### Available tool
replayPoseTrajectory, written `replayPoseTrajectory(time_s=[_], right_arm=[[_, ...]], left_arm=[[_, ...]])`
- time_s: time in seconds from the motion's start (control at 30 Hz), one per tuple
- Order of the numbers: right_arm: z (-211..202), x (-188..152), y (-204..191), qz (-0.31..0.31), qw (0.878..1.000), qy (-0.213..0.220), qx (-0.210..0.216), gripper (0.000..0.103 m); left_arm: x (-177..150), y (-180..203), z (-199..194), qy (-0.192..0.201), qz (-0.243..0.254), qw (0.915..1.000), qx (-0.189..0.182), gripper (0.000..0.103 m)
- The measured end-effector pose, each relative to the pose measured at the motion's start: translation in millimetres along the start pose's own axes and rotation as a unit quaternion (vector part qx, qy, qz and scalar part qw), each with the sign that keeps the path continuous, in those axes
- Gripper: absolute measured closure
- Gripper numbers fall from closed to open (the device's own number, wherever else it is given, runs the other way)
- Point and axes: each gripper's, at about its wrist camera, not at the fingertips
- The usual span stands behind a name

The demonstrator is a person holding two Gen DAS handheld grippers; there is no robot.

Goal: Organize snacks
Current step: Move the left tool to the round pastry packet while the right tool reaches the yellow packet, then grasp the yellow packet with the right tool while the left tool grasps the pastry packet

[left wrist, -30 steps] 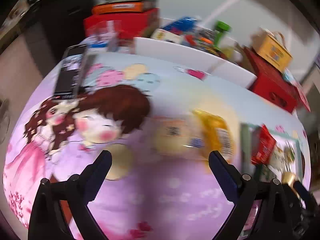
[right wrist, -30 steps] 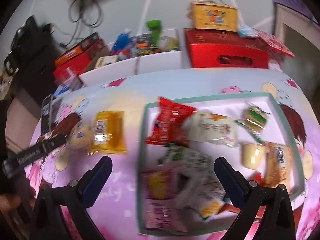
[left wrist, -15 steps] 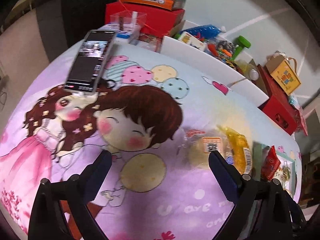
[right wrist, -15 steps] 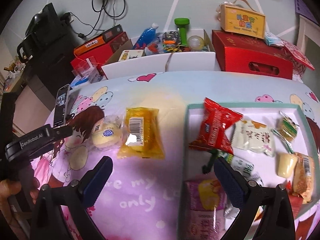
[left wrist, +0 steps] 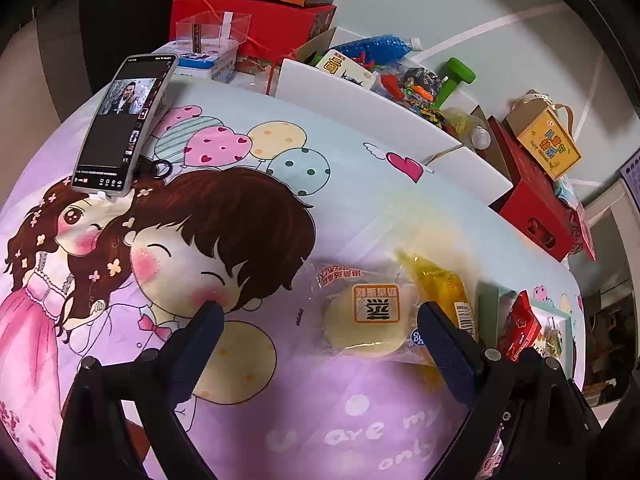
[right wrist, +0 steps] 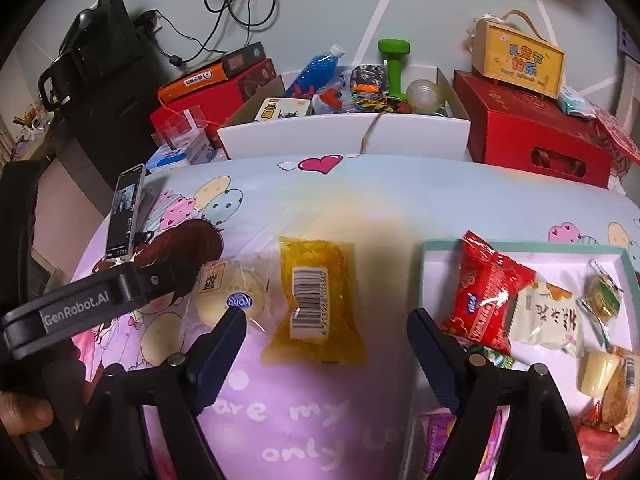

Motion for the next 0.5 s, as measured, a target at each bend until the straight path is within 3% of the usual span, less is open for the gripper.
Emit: replayPoseTrajectory(time_s=[0.33,0.4,0.5], right_arm=[[17,8,0,0.000,1.000,0.001,0.012,0.023],[22,9,1,-0.003,1.000,-0.001,0.011,0.030],[31,9,4,-0.002,1.000,-0.006,0.011,0.032]], left_arm=[[8,18,10,-0.004,0.009,0.9995,-0.030,0.006],[9,22,14,-0.005,0.014,0.9994,-0.030,0.006],[11,29,22,-0.010,0.021,0.9992,-0.033,0.006]])
Point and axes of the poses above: each gripper's, at about its wrist camera, not at the fingertips, and z roughly the way its jaws point, y to its right, x to its top, and after that the axes turned 4 degrees about x, right-handed
